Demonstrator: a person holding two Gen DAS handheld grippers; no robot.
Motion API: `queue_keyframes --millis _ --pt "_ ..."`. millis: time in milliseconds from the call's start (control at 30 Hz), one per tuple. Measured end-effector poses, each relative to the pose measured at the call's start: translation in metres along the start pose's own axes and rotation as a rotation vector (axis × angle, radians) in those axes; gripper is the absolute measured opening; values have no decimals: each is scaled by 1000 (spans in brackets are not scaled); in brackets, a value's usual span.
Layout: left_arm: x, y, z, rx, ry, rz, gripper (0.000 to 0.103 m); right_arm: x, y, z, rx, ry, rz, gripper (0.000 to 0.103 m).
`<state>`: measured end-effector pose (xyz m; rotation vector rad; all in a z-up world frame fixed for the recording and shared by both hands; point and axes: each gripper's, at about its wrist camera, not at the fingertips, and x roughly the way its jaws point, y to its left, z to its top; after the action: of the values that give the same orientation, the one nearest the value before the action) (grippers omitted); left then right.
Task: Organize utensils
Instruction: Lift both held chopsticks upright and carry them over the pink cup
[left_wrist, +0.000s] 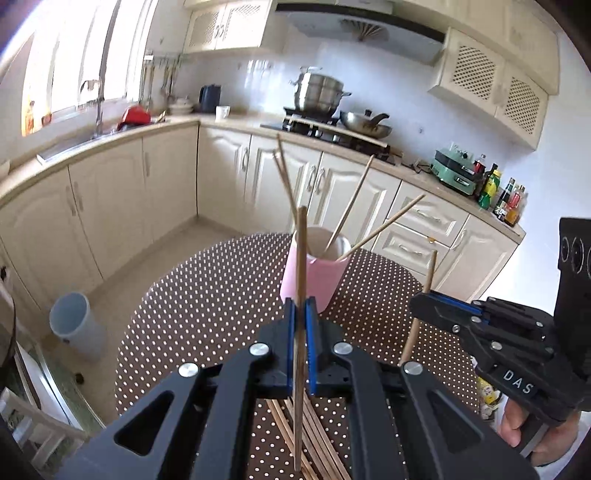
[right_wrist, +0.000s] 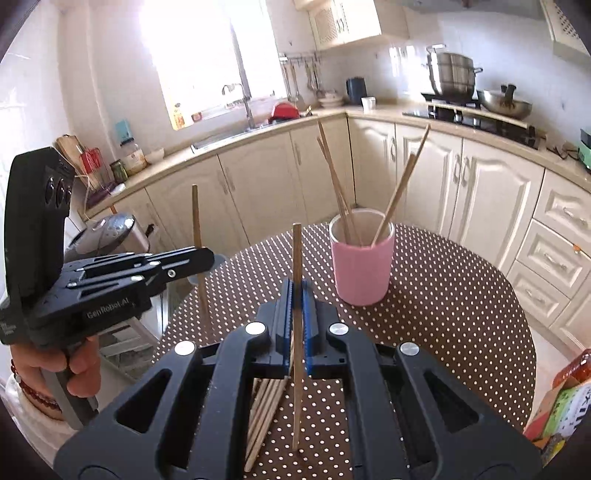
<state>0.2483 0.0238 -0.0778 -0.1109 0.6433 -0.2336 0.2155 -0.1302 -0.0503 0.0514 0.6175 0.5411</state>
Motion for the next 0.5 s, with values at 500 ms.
queue_keyframes --millis 500 --pt "-33 -42 25 95 -145 -6 6 -35 -2 25 3 -153 -8 5"
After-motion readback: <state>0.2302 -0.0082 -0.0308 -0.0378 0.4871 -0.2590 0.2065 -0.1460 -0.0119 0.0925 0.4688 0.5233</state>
